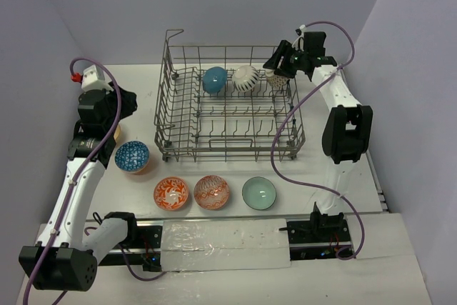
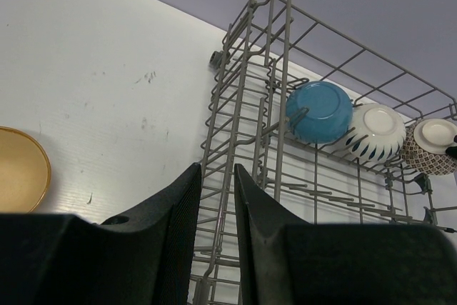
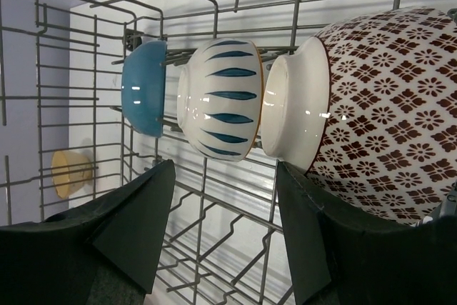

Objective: Load the bowls into the dish rack
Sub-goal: Turn the bowl upside down over the dish rack.

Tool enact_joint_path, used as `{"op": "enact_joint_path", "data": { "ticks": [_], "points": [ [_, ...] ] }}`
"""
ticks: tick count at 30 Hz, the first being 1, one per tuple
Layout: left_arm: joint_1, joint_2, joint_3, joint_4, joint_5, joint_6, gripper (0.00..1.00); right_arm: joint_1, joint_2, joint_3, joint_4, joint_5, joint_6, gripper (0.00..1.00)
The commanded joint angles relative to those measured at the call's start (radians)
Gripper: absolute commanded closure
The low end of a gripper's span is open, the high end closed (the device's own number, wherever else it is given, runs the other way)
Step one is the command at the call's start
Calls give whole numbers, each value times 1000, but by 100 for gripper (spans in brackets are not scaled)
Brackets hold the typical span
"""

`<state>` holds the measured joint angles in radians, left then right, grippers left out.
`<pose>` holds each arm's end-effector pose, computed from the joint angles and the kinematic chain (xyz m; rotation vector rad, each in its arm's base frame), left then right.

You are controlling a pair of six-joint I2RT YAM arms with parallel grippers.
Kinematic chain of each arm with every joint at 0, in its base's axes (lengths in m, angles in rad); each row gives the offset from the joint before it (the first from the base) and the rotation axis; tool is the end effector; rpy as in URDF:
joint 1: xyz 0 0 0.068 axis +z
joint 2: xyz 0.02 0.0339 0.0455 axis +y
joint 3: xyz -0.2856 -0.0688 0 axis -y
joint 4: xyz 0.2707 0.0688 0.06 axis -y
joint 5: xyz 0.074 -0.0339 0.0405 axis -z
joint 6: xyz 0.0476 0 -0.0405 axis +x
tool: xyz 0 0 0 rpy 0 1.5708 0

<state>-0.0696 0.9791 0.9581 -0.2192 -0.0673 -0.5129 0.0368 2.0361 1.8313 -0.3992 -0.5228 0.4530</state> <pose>0.2502 -0.0142 0.3759 -0.4480 1.7687 -0.3521 0.5190 0.0429 0.3070 0.1511 2.2003 0.8448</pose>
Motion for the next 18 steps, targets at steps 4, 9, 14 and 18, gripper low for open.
{"op": "enact_joint_path", "data": {
  "ticks": [4, 9, 14, 18],
  "points": [
    [-4, 1, 39, 0, 18, 7, 69, -2, 12, 26, 10, 20, -43, 33],
    [-4, 0, 39, 1, 20, 7, 69, -3, -40, -3, 33, -20, -68, 33],
    [-4, 4, 39, 1, 29, 7, 69, -6, -83, -29, 63, -54, -73, 33],
    [-4, 6, 36, 4, 34, 5, 69, -9, -112, -26, 72, -54, -69, 33]
  ]
}}
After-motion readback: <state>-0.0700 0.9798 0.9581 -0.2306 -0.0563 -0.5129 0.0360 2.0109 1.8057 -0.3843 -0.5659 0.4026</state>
